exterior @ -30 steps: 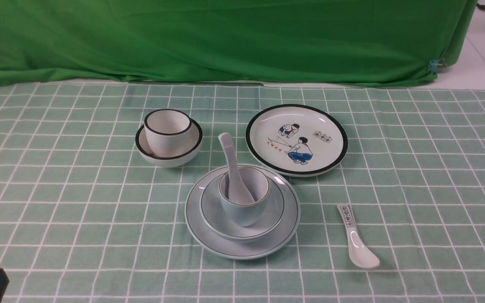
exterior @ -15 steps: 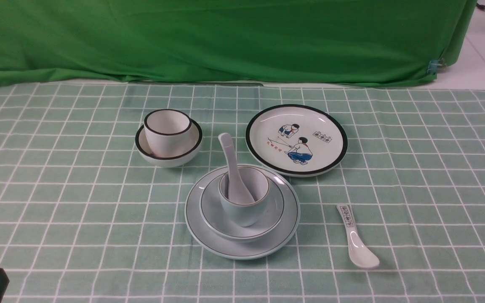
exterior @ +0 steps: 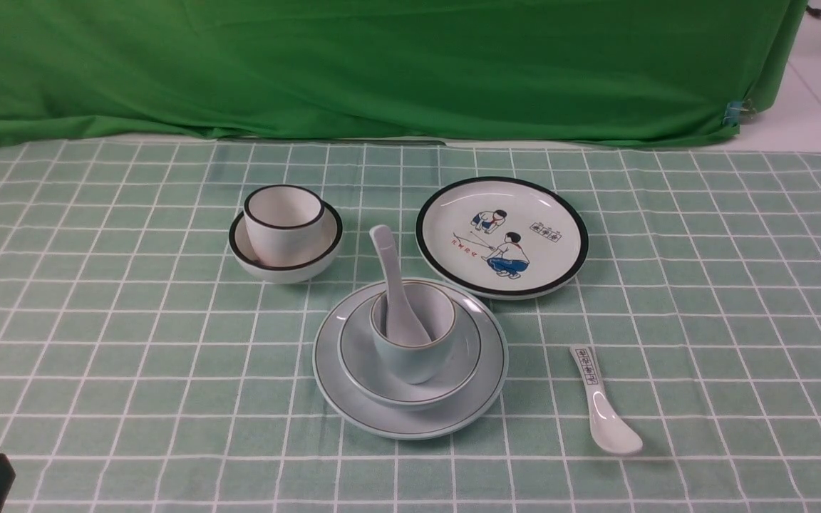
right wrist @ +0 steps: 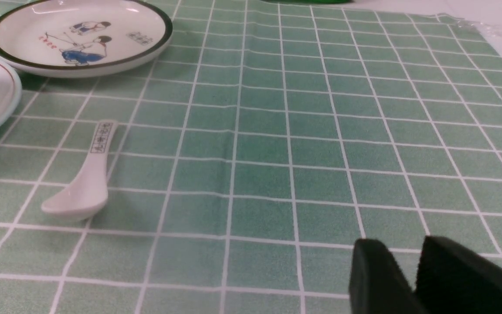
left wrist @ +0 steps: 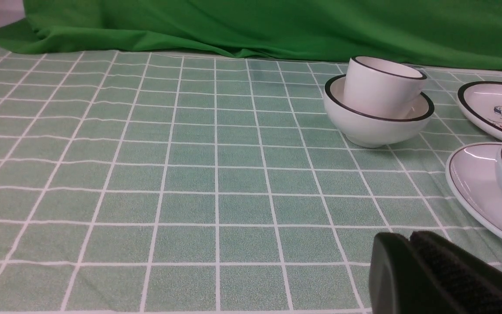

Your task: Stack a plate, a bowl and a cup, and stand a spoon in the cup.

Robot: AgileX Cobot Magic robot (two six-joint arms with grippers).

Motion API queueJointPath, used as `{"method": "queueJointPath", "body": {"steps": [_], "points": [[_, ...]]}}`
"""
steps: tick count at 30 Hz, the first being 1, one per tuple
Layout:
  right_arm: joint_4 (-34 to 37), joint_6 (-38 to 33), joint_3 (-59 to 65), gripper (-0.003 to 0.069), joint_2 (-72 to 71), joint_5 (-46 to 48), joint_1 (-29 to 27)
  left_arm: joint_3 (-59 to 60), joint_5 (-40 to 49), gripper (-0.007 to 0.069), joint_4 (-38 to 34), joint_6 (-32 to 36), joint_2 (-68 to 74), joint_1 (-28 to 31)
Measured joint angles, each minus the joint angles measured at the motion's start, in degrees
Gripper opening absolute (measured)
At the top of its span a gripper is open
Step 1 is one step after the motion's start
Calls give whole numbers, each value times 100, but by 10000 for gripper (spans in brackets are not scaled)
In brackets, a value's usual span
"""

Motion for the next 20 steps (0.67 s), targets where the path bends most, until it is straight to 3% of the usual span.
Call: {"method": "queueJointPath", "body": {"steps": [20], "points": [[0, 0, 0, 238, 0, 0, 0, 0, 0, 15, 0, 0, 0, 0]]}}
